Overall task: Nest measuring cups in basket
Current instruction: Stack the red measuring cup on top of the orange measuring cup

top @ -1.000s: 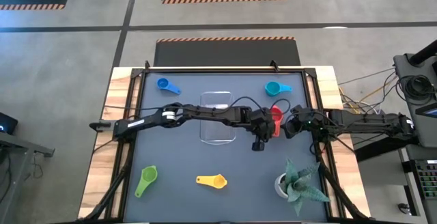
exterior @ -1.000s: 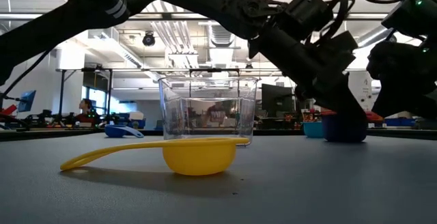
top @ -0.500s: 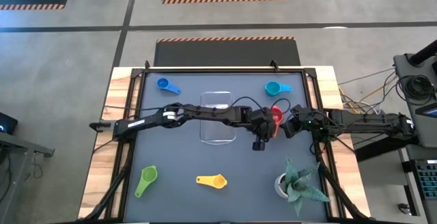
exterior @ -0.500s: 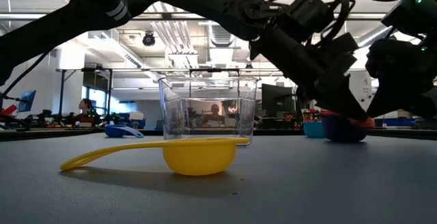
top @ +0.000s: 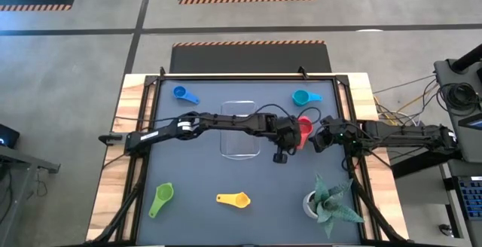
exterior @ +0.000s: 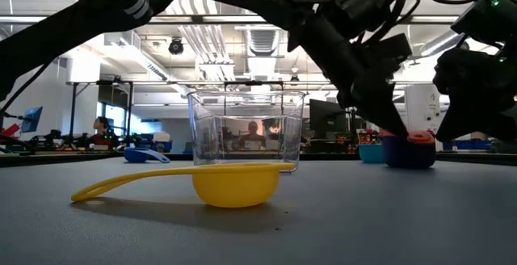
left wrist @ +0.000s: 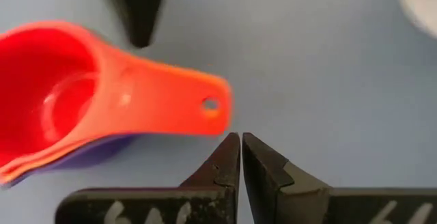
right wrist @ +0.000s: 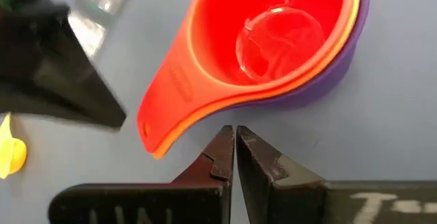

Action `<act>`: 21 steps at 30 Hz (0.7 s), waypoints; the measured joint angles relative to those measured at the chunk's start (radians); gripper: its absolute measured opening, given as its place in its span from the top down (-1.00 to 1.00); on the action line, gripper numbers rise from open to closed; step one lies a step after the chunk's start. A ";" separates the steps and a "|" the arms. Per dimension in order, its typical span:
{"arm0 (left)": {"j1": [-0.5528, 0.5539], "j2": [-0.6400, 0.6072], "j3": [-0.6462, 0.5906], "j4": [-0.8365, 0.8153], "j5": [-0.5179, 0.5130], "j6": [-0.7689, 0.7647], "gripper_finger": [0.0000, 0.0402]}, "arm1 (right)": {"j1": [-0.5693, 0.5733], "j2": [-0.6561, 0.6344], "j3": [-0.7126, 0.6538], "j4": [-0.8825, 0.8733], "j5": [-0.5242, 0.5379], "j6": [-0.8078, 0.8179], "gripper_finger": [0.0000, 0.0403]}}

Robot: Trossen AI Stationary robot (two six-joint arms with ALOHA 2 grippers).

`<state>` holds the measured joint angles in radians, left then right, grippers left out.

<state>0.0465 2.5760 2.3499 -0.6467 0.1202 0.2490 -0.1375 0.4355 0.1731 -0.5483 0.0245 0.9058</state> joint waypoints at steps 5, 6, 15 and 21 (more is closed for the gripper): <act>0.016 0.008 -0.006 0.052 -0.024 0.003 1.00 | 0.000 0.000 -0.003 0.012 0.000 0.000 0.96; 0.019 0.012 -0.006 0.060 -0.025 -0.001 1.00 | 0.000 0.000 -0.003 0.014 0.000 0.000 0.96; 0.016 0.039 -0.008 0.103 -0.023 -0.021 1.00 | 0.000 0.008 -0.023 0.117 0.004 -0.014 0.96; 0.016 0.039 -0.007 0.103 -0.023 -0.026 1.00 | 0.000 0.004 -0.021 0.091 -0.008 -0.003 0.96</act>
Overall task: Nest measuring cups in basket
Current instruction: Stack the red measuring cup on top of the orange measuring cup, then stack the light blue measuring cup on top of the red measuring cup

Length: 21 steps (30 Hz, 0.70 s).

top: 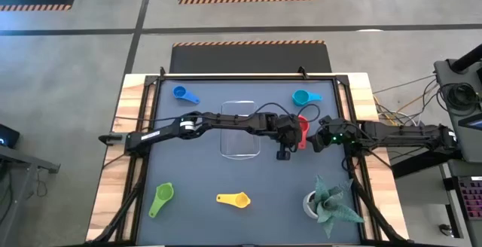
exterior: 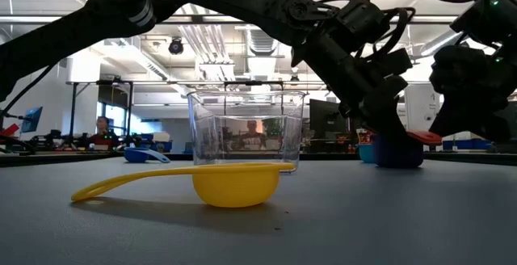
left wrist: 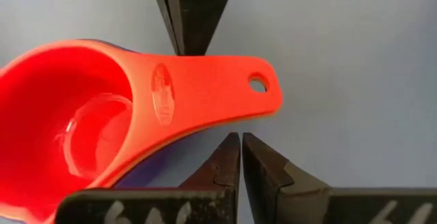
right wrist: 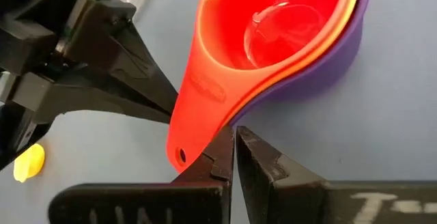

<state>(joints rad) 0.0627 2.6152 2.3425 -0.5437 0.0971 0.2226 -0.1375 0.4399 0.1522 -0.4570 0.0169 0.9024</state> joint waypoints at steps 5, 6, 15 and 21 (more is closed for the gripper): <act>-0.001 0.000 0.000 -0.020 0.000 -0.006 1.00 | 0.000 0.000 0.028 -0.072 -0.019 -0.001 0.96; -0.001 -0.002 0.000 -0.026 0.000 -0.007 1.00 | 0.000 0.000 0.043 -0.100 -0.019 -0.002 0.96; -0.037 -0.097 0.000 -0.062 0.001 0.052 1.00 | 0.000 0.000 0.212 -0.305 0.090 -0.078 0.96; -0.044 -0.179 0.000 -0.130 0.001 0.083 1.00 | 0.000 0.000 0.273 -0.307 0.141 -0.136 0.96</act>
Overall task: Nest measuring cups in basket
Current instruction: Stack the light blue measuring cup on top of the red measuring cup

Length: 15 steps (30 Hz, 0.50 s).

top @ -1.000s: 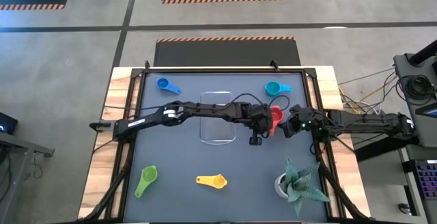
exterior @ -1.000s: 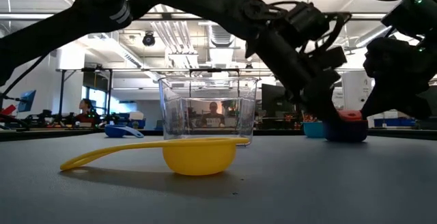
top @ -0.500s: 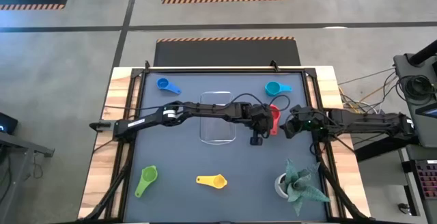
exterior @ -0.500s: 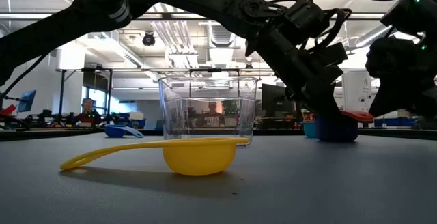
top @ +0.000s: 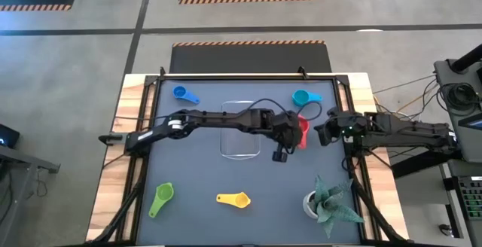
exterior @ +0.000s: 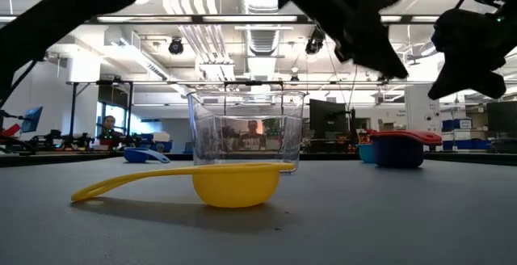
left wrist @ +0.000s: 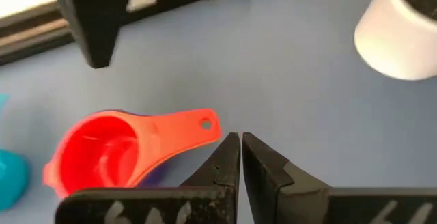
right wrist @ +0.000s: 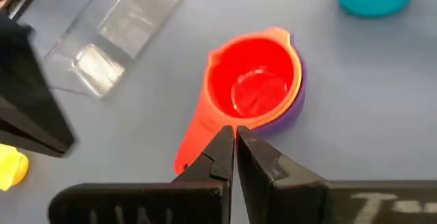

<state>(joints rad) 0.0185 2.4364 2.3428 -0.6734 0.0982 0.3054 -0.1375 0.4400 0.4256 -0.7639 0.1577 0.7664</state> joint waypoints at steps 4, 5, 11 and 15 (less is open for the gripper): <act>0.001 -0.053 0.000 -0.049 -0.001 0.005 1.00 | 0.000 0.000 0.016 0.006 0.030 -0.031 0.96; 0.001 -0.064 -0.001 -0.060 -0.001 0.009 1.00 | 0.000 0.000 0.021 0.006 0.039 -0.044 0.96; 0.000 -0.133 -0.019 -0.110 -0.001 0.009 1.00 | 0.000 0.000 0.044 0.048 0.080 -0.111 0.96; 0.008 -0.216 -0.110 -0.123 -0.001 -0.006 1.00 | 0.000 0.000 0.045 0.089 0.080 -0.150 0.96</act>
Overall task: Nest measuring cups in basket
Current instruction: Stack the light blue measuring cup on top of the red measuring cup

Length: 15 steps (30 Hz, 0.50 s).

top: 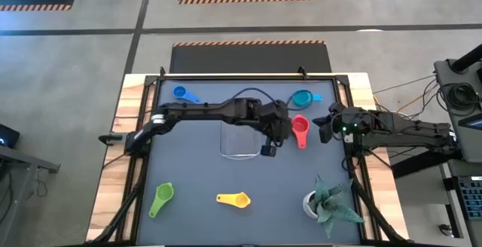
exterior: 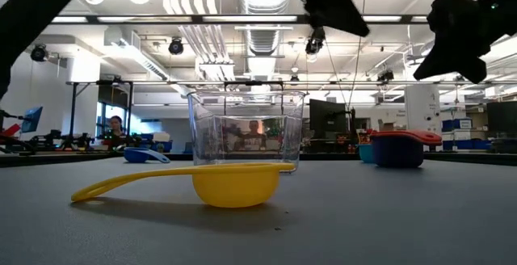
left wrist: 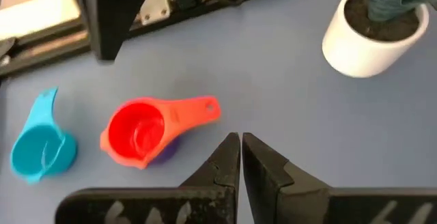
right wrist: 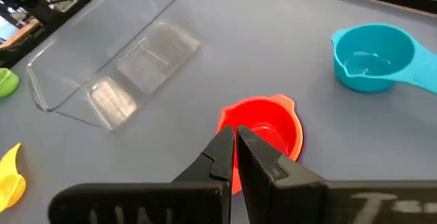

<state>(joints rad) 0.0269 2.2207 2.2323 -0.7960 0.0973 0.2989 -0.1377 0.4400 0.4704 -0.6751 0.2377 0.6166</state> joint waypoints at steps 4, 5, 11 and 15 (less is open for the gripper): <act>0.005 -0.157 -0.200 0.071 -0.002 -0.037 1.00 | 0.000 0.000 0.000 0.015 0.000 -0.035 0.96; 0.004 -0.207 -0.257 0.103 -0.002 -0.050 1.00 | 0.000 0.000 0.000 0.019 0.000 -0.042 0.96; -0.003 -0.505 -0.566 0.253 -0.008 -0.127 1.00 | 0.000 0.002 0.015 0.059 0.000 -0.077 0.96; -0.013 -0.674 -0.733 0.327 -0.011 -0.158 1.00 | 0.000 0.002 0.053 0.068 0.000 -0.086 0.96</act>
<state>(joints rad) 0.0141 1.5466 1.4991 -0.4689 0.0864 0.1407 -0.1376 0.4416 0.5235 -0.6067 0.2375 0.5301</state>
